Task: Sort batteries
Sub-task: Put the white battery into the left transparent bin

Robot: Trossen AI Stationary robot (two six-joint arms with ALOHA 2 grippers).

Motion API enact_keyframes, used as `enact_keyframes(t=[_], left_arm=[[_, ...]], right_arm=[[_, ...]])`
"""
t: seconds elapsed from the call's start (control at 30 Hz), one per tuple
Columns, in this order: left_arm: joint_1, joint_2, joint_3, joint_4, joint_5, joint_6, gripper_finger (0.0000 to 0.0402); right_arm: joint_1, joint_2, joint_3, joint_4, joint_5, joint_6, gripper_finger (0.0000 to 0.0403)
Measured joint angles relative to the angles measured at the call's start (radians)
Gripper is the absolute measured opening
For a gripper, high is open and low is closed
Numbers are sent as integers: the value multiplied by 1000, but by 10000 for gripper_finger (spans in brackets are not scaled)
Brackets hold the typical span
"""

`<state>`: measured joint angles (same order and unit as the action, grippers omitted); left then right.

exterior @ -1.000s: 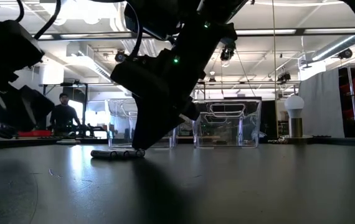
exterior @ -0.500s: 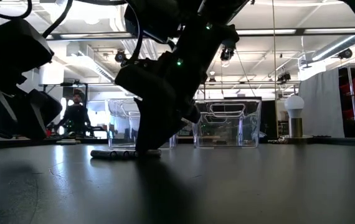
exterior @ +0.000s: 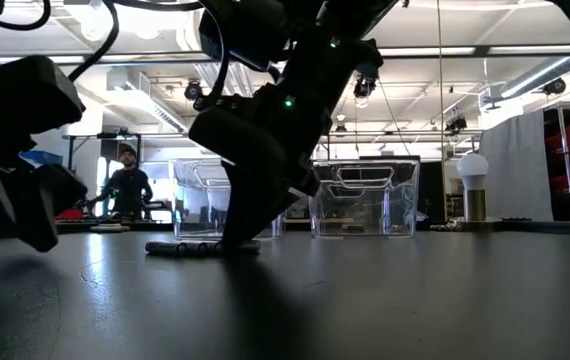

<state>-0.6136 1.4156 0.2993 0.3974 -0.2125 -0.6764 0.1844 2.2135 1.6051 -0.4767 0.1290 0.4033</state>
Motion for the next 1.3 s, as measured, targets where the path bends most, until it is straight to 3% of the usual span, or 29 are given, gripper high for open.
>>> enact_keyframes(t=[0.13, 0.27, 0.5, 0.6, 0.73, 0.87, 1.3], left_arm=[[0, -14, 0, -41, 20, -42, 155], [1, -14, 0, -50, 4, -44, 155], [3, -10, 0, -61, -94, -9, 155], [4, -10, 0, -61, -103, 4, 155], [5, -10, 0, -61, -116, 3, 155], [15, -10, 0, -61, -129, 14, 155], [20, -11, 0, -58, -129, 13, 155]], right_arm=[[-3, -22, 11, -42, -8, -22, 19], [-15, -56, 68, -209, -15, -61, 18], [-93, -132, 292, -421, -5, -161, 16], [-132, -131, 411, -424, -10, -242, 16], [-208, -128, 498, -289, -62, -309, 16], [-301, -87, 501, -205, -105, -378, 16], [-463, 52, 503, -312, -155, -431, 15]])
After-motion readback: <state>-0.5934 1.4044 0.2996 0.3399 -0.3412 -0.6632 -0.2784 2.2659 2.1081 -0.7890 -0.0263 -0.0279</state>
